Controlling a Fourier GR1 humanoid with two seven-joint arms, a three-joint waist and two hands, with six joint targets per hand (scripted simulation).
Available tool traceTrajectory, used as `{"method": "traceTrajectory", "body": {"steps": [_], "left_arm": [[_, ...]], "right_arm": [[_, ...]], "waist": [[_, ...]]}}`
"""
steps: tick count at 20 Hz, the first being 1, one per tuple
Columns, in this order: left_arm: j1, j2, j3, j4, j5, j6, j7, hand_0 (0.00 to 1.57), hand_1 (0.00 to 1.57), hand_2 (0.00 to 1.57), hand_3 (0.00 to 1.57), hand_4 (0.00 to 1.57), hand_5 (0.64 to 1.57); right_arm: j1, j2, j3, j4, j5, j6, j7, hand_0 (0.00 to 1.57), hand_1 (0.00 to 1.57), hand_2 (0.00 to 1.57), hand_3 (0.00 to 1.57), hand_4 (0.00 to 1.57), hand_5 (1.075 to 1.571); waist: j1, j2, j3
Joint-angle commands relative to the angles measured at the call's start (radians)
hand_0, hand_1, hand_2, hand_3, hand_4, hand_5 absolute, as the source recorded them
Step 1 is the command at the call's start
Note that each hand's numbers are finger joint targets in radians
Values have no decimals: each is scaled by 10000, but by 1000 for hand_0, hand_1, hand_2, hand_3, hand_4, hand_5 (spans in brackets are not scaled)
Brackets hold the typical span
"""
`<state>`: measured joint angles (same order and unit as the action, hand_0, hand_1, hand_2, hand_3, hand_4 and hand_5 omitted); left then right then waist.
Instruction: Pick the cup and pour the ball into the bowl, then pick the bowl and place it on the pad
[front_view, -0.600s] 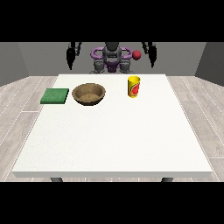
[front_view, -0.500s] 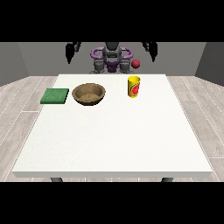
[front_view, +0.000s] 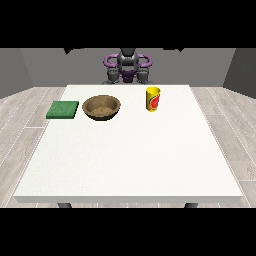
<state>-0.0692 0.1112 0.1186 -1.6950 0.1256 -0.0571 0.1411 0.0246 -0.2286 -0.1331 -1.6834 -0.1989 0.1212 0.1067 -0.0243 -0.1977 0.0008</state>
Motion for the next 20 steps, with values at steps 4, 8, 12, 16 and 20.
{"method": "traceTrajectory", "body": {"steps": [4,8,12,16,20], "left_arm": [[-1002,275,783,61,676,-52,-516,0,0,0,0,0,1547],[-870,438,973,997,636,-502,-1686,0,0,0,0,0,1539],[-622,189,1139,2306,55,-562,-4042,0,0,0,0,0,1529],[-1019,-215,799,3341,-451,-178,-5129,0,0,0,0,0,1526],[-1741,-473,1133,4730,-637,503,-6233,0,0,0,0,0,1519]], "right_arm": [[-423,-363,-959,575,-734,992,-1068,0,0,0,0,0,1569],[-452,-39,-796,360,-306,759,-1104,0,0,0,0,0,1569],[-602,153,-546,457,-90,893,-1933,0,0,0,0,0,1570],[-973,151,-742,1044,-81,996,-2399,0,0,0,0,0,1571],[-1044,-45,-639,880,-99,1456,-2659,0,0,0,0,0,1571]], "waist": [[31,1558,-6],[-93,1791,-8],[-292,2791,-12],[-372,3104,-10],[-1080,3750,-14]]}}
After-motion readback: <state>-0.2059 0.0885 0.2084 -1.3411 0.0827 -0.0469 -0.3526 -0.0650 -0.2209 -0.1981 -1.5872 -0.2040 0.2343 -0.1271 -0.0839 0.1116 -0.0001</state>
